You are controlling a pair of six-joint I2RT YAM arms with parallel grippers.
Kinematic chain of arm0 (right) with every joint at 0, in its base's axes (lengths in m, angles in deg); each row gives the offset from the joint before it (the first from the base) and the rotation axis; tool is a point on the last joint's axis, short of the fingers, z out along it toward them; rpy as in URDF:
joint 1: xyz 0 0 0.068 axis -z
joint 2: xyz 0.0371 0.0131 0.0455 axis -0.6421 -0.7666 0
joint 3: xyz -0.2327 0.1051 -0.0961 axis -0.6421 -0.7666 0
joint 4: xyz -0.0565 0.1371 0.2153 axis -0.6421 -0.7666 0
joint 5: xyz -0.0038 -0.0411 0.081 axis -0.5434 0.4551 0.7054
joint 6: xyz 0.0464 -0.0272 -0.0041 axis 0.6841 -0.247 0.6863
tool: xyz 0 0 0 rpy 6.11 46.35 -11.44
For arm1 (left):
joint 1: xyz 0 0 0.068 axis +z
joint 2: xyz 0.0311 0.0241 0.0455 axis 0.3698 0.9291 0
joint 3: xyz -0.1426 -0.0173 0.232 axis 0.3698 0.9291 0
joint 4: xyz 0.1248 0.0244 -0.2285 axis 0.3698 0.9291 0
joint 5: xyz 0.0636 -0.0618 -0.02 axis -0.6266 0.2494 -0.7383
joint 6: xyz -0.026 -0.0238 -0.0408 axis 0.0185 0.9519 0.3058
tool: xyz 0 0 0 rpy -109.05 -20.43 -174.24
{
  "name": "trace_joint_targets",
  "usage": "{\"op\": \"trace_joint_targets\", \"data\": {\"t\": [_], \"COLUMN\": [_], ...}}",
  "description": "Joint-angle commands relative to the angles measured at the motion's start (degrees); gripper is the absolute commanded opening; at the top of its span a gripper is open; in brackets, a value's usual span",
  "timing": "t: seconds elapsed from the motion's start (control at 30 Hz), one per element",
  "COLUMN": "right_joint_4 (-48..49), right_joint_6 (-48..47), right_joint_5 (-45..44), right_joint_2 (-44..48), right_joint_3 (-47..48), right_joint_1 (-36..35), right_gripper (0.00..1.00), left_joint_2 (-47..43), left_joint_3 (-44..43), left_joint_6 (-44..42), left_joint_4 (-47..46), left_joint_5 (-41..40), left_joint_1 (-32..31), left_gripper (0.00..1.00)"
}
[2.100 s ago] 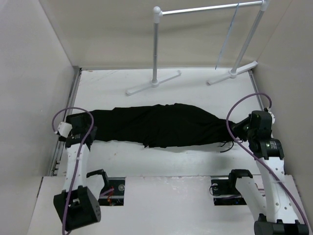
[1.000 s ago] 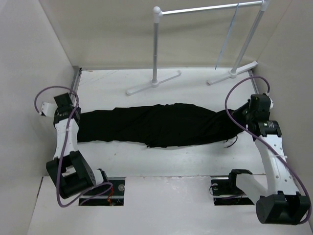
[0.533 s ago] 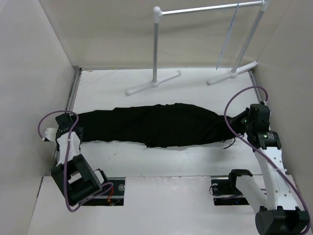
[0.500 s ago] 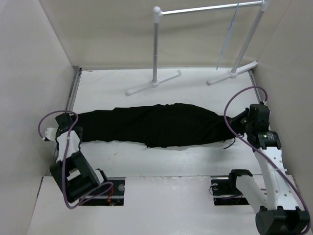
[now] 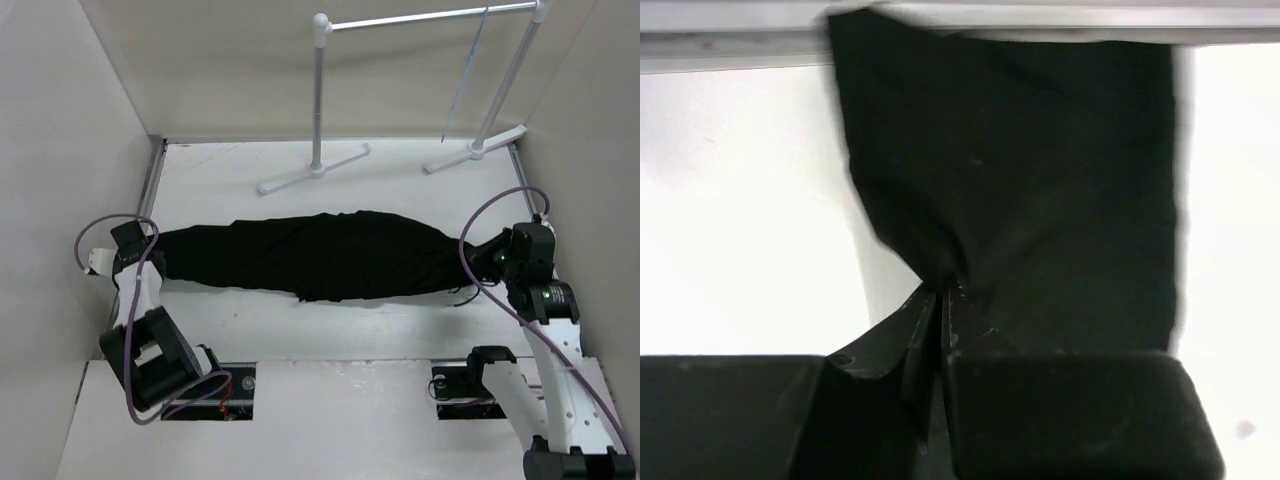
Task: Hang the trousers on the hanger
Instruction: Flatten out the trousers at the center of the board.
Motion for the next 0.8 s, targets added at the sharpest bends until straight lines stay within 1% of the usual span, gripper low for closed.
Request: {"op": "trace_joint_targets", "data": {"t": [0.0, 0.1, 0.17, 0.2, 0.27, 0.33, 0.4, 0.5, 0.57, 0.63, 0.7, 0.77], "right_joint_4": [-3.92, -10.34, -16.30, -19.12, -22.91, -23.28, -18.91, -10.92, -6.16, -1.51, 3.59, 7.82], "right_joint_6": [-0.61, -1.48, -2.45, -3.41, -5.61, -7.19, -7.29, -6.23, -5.97, -5.70, -5.35, -4.04], "right_joint_5": [-2.62, -4.82, -6.31, -6.84, -8.77, -11.58, -13.43, -10.81, -10.01, -9.31, -8.61, -6.07], "right_joint_2": [4.68, 8.91, 11.37, 11.81, 11.29, 9.10, 6.38, 0.50, -4.51, -9.87, -14.53, -21.46], "right_joint_3": [0.67, 3.65, 7.33, 9.87, 15.32, 19.03, 18.61, 17.38, 18.16, 18.77, 18.95, 20.26], "right_joint_1": [-1.78, -4.24, -5.04, -5.04, -5.74, -7.40, -8.90, -9.26, -8.74, -6.46, -2.69, 1.62], "right_gripper": [0.01, 0.01, 0.01, 0.01, 0.01, 0.01, 0.02, 0.02, 0.02, 0.02, 0.02, 0.02], "left_joint_2": [-8.72, -16.10, -19.54, -20.68, -22.71, -22.98, -19.92, -13.25, -7.63, -1.13, 6.16, 13.01], "left_joint_3": [-5.62, -8.69, -11.76, -13.78, -17.65, -22.47, -26.96, -32.06, -35.75, -39.71, -44.10, -49.71], "left_joint_6": [1.75, 0.79, 0.00, -0.27, -0.80, -2.02, -3.95, -4.40, -4.66, -4.84, -4.84, -4.93], "left_joint_4": [5.14, 11.81, 17.34, 20.07, 23.42, 25.62, 26.16, 24.76, 23.61, 20.99, 18.69, 17.64], "left_joint_5": [-2.29, -2.56, -3.08, -4.48, -7.90, -9.93, -10.64, -10.12, -10.55, -10.82, -10.30, -9.77], "left_joint_1": [-2.11, -1.07, -0.01, -0.44, -2.90, -3.79, -4.66, -5.72, -7.30, -8.79, -10.11, -11.95], "left_gripper": [0.02, 0.02, 0.01, 0.01, 0.01, 0.01, 0.01, 0.02, 0.02, 0.02, 0.02, 0.02]}}
